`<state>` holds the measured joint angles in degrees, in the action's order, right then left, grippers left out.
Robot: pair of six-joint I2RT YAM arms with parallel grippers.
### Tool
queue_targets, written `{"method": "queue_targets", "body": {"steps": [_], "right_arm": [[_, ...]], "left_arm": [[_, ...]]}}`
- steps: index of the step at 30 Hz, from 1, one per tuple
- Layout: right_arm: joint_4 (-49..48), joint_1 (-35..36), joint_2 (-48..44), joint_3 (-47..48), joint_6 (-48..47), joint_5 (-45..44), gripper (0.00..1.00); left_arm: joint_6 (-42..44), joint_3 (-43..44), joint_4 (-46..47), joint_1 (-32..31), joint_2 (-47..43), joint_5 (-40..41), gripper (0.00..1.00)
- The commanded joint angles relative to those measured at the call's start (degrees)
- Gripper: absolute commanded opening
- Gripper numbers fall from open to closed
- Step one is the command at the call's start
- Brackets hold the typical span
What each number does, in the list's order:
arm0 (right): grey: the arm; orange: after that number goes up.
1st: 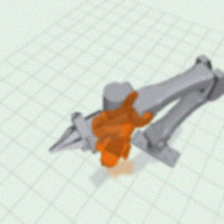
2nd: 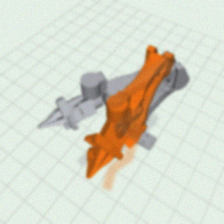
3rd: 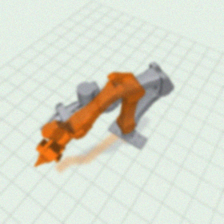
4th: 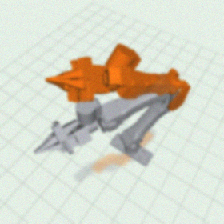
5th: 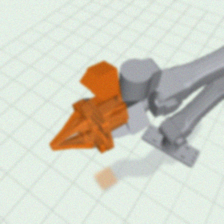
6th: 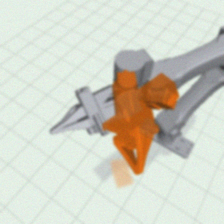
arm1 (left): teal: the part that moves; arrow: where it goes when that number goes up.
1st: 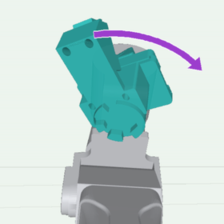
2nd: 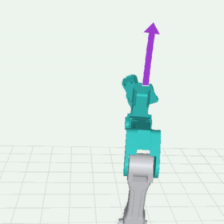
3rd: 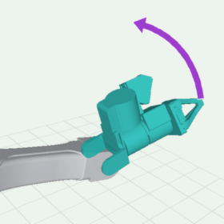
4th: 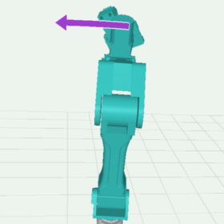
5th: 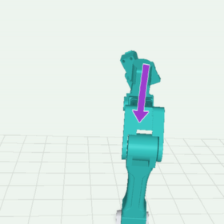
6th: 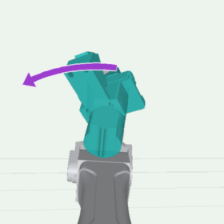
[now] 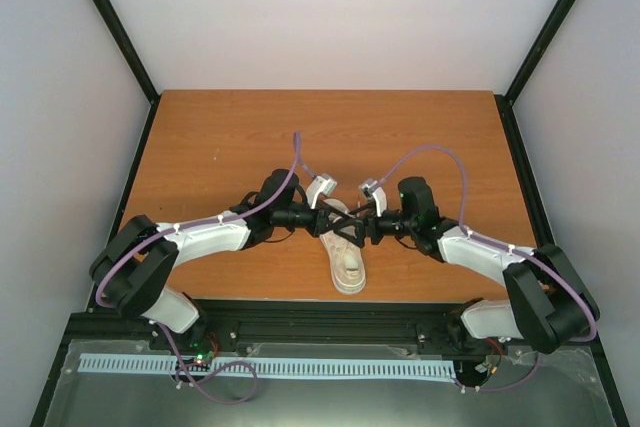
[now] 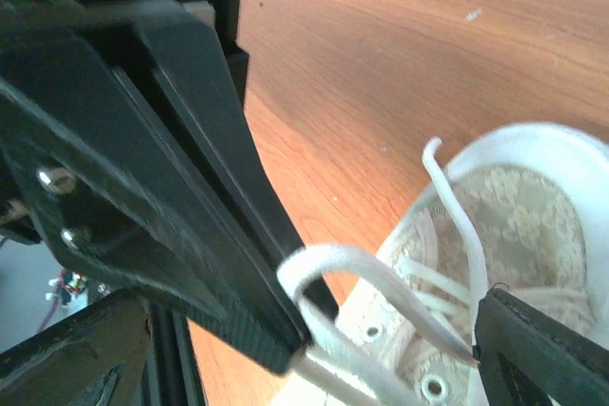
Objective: Tie the shoes
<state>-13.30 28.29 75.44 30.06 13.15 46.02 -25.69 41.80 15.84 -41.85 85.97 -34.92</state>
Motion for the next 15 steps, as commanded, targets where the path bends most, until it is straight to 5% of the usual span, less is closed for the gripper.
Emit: {"method": "queue_targets", "body": {"steps": [1,15], "right_arm": [[-3.2,2.0,-3.0,-3.6,1.1,-8.8,0.93],[-2.1,5.0,-6.4,-4.8,0.5,-16.4,0.82]], "left_arm": [[-0.7,0.5,2.4,0.3,-1.1,0.6,0.01],[-1.0,0.7,2.4,0.3,-0.2,0.5,0.01]]}}
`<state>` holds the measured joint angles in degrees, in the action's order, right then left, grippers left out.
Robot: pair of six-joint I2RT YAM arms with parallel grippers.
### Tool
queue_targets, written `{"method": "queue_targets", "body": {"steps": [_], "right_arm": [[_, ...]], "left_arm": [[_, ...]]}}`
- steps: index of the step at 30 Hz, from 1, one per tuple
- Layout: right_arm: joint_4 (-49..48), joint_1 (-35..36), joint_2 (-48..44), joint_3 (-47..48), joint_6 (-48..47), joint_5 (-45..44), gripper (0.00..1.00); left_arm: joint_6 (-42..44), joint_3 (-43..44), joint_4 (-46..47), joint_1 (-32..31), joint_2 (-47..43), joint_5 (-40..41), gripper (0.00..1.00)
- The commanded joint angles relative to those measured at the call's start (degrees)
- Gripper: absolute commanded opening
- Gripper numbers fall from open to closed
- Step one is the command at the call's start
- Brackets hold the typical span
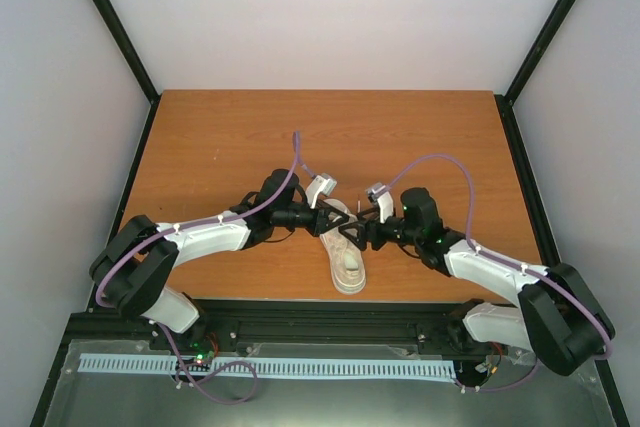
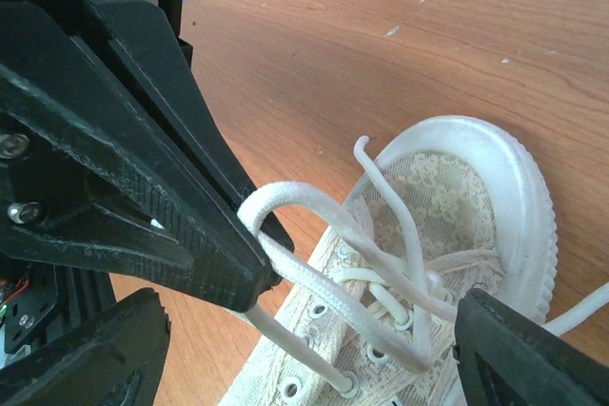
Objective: Tie the shoes
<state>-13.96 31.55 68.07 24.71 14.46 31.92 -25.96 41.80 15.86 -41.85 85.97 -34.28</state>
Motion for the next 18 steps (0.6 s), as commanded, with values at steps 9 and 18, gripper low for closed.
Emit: {"method": "queue_targets", "body": {"steps": [9,18], "right_arm": [[-4.6,4.7,3.0,0.9,-0.4,-9.4,0.70],[-7.4,5.9,3.7,0.6,0.0,-14.3,0.54]], "left_arm": [[-0.8,0.6,2.2,0.3,-0.1,-0.3,0.01],[-0.6,0.6,2.1,0.3,-0.1,-0.3,0.01]]}}
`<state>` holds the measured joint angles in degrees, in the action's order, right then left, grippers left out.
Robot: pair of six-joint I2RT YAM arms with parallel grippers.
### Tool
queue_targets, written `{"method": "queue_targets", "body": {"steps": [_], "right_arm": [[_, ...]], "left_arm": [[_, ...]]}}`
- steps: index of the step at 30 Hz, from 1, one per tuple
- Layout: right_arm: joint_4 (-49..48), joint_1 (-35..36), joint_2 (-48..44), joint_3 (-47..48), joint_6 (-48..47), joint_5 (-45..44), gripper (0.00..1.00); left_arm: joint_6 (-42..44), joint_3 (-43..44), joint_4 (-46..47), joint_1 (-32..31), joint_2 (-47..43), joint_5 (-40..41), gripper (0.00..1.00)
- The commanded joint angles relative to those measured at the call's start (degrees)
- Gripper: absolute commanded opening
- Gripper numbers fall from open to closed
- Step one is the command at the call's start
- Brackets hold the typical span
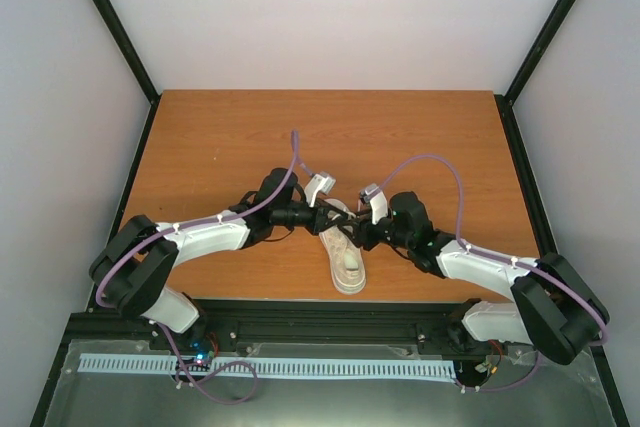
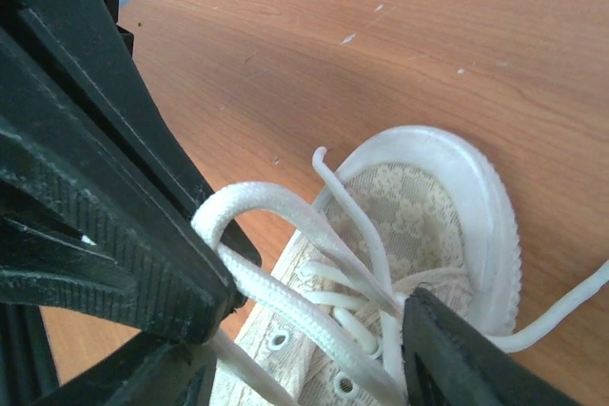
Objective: Tie the shoes
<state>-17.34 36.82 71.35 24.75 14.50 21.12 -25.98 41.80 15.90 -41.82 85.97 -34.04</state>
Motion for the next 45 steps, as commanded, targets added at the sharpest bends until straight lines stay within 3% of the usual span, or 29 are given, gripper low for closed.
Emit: {"method": "queue_targets", "body": {"steps": [1,11,21,29,45], "right_arm": [[-4.1,0.7,0.6,0.6,0.1,-3.5,0.51],[-6.7,1.4,3.1,1.2,0.8,-2.7,0.38],[-8.7,1.5,4.4,1.1,1.8,-4.4,0.03],[-5.1,1.5,0.7,0.4,2.1,-5.1,0.03],[3.1,1.5,-2.2,-1.2,3.2,-19.6,0.05]], "left_arm": [[-0.6,0.6,2.1,0.3,-0.1,-0.6,0.01],[-0.7,0.5,2.2,0.3,0.0,-0.8,0.01],[-0.6,0.3,2.0,0.3,-0.3,-0.6,0.01],[-0.7,-0.5,0.5,1.3,-1.8,3.1,0.01],[-1.4,0.4,2.2,1.5,0.6,-0.3,0.01]]}}
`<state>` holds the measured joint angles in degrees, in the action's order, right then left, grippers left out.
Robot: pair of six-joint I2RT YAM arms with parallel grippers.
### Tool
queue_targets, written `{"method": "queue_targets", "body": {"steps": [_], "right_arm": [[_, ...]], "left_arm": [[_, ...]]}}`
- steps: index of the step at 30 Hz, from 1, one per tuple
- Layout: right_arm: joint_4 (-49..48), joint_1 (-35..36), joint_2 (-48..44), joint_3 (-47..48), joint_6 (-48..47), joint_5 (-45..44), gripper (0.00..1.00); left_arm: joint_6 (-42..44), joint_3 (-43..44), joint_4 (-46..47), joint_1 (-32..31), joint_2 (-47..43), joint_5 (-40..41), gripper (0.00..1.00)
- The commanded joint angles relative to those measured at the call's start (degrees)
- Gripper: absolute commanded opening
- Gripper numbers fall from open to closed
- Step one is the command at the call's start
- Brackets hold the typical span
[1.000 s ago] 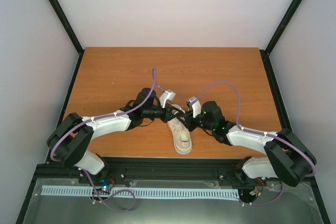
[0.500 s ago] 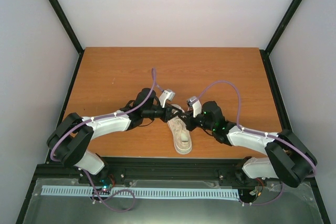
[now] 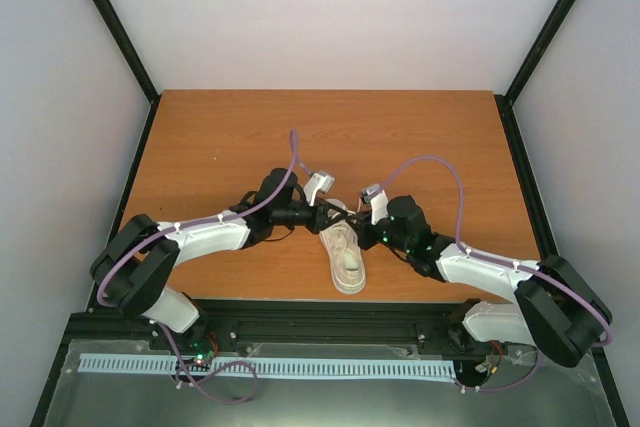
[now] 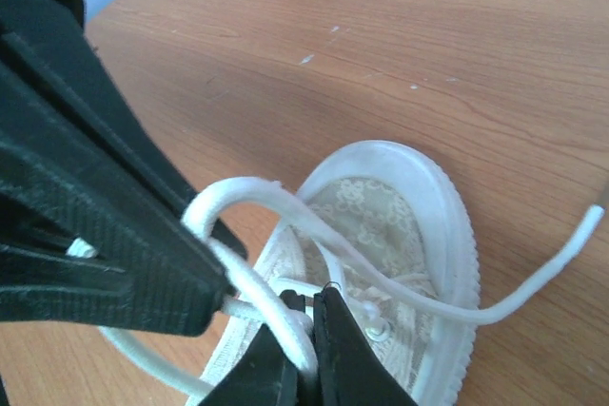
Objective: Tie the shoes
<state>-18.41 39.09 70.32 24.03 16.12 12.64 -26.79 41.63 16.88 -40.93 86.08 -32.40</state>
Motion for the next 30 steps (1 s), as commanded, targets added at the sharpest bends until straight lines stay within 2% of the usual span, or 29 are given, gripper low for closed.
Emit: {"method": "queue_targets", "body": {"steps": [1,4,9,13,15,21,30], "right_arm": [[5.3,-0.8,-1.7,-0.2,1.7,-12.1,0.07],[8.8,-0.7,-3.2,0.8,2.1,-14.7,0.16],[10.3,-0.7,-5.0,-0.2,2.4,-15.5,0.21],[5.7,-0.8,-7.4,-3.1,1.0,-6.0,0.47],[3.9,-0.9,-9.1,-4.0,0.9,-2.7,0.57],[1.1,-1.6,-10.9,-3.1,-0.5,3.1,0.68],[-4.7,-4.6,-4.1,1.0,-3.3,10.1,0.84]], "left_arm": [[-0.8,0.6,1.6,0.6,0.7,-2.2,0.01],[-1.2,1.1,2.5,0.6,1.5,-2.9,0.01],[-1.4,2.1,3.2,0.6,2.8,-3.3,0.01],[-1.9,2.6,2.7,0.6,3.2,-2.8,0.01],[-2.0,3.0,2.2,0.6,3.4,-2.6,0.01],[-1.8,3.7,1.3,0.6,3.6,-2.6,0.01],[-1.8,3.6,0.6,0.6,3.3,-3.1,0.01]]}}
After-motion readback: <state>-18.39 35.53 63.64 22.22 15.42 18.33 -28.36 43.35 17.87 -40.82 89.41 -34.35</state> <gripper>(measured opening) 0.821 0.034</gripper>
